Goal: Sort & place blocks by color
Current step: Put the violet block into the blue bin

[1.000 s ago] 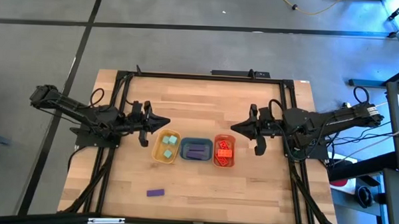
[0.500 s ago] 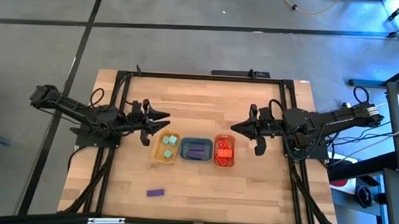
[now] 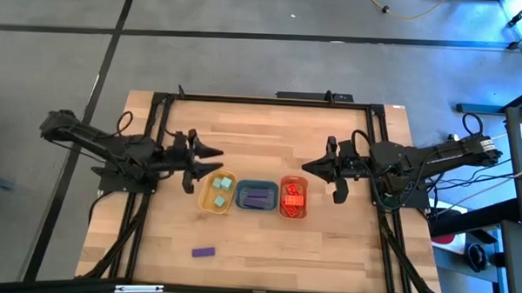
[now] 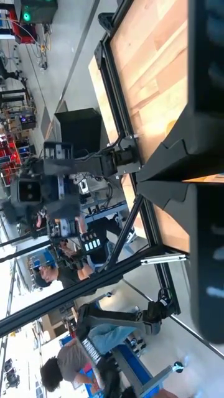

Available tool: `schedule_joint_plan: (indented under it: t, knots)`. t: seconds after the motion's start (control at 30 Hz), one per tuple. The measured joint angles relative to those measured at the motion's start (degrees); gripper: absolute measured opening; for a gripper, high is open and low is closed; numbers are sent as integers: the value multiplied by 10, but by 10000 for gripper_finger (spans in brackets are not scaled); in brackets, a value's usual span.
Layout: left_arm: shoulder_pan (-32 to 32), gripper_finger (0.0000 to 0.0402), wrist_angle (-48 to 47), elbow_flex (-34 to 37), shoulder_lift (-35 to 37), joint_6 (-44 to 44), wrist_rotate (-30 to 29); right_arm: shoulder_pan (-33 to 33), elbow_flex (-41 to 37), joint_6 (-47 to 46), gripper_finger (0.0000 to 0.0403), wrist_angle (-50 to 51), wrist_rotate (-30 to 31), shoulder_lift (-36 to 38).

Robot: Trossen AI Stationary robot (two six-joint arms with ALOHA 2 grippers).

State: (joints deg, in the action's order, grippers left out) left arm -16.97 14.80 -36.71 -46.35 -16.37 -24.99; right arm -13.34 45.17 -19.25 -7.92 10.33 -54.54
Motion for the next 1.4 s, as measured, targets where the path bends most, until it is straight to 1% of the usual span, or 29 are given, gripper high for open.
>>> schedule_joint_plan:
  t: [0.13, 0.23, 0.3, 0.33, 0.43, 0.57, 0.63, 0.8, 0.93, 1.17, 1.4]
  knots:
    - [-29, 182, -257, -131, -62, -25, 34, 0, 0, 0, 0, 0, 0, 0]
    - [-64, 182, -439, -227, -128, -71, 66, 0, 0, 2, 0, 3, 0, 0]
    - [-95, 182, -544, -273, -175, -108, 83, 0, 0, 3, 0, 4, 0, 0]
    - [-112, 182, -581, -290, -199, -128, 88, 0, 0, 3, 0, 7, 0, 0]
    - [-159, 182, -642, -318, -263, -192, 112, 0, 0, 3, 0, 18, 0, 0]
    - [-218, 182, -658, -321, -346, -289, 161, 0, 0, 2, 0, 43, 0, 0]
    - [-244, 182, -658, -321, -389, -325, 176, 0, 0, 1, 0, 47, 1, 0]
    - [-285, 182, -634, -321, -487, -396, 171, 0, 0, 3, 0, 49, 1, 0]
    - [-295, 182, -597, -321, -542, -405, 170, 0, 0, 4, 0, 57, 0, 0]
    - [-291, 182, -584, -321, -591, -405, 166, 1, 0, 5, 0, 73, -6, 0]
    - [-289, 182, -565, -321, -594, -402, 165, 1, 0, 16, 0, 77, -12, 0]
